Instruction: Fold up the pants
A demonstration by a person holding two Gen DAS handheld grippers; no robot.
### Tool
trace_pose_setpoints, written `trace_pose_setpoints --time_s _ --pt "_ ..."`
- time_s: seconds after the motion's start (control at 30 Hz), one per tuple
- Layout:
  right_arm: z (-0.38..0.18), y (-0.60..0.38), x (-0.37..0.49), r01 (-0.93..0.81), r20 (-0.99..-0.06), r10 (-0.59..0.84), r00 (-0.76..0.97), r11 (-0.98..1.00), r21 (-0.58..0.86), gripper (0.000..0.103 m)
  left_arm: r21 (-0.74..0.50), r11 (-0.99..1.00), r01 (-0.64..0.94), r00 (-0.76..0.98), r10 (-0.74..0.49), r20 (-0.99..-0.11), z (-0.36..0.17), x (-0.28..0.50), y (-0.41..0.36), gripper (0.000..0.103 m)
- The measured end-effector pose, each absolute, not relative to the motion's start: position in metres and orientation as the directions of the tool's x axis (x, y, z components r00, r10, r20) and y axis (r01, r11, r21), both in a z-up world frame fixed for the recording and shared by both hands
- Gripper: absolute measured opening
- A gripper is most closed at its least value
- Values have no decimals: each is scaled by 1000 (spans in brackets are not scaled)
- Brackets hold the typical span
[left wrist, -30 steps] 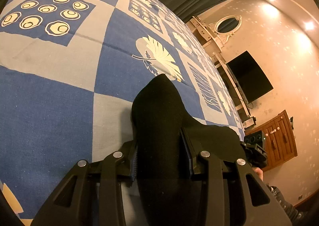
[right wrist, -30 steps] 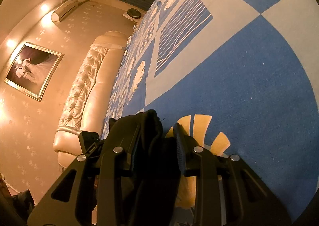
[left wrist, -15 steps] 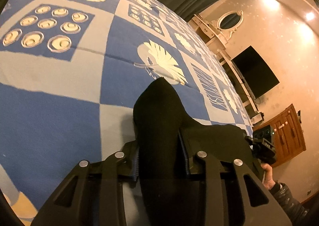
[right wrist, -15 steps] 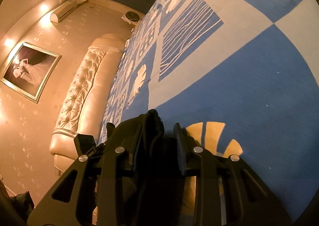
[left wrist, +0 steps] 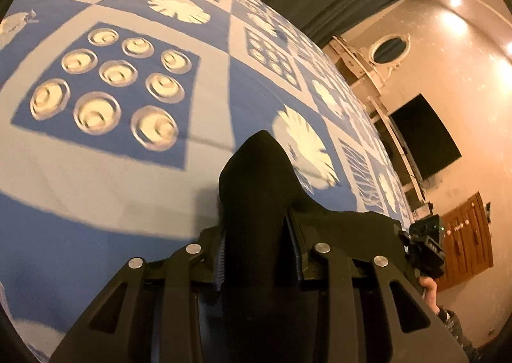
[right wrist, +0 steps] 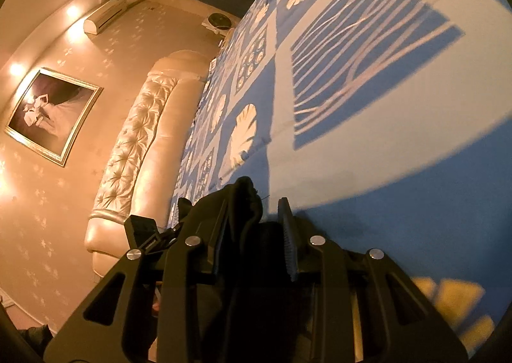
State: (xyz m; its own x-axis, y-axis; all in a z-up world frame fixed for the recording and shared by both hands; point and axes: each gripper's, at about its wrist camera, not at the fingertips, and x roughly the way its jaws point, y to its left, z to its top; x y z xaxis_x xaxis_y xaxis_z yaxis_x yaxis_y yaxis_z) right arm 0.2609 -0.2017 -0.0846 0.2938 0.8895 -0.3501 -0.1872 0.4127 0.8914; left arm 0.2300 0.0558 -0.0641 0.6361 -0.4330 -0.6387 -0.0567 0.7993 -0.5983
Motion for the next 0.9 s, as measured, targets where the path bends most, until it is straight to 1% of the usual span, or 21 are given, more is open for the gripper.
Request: trace_pose_setpoints --time_s 0.27,0.73,0.9 --pt "-85 -163 296 -189 -342 901 267 397 898 28 -559 825 -82 638 -388 -666 -59 248 84 32" --pt "-89 -146 310 -178 -332 907 259 383 906 28 -592 801 -89 634 -413 -654 -70 255 98 32" --pt "-90 -143 309 -173 -329 907 264 381 908 28 -591 802 -90 634 -411 -655 -70 252 97 35"
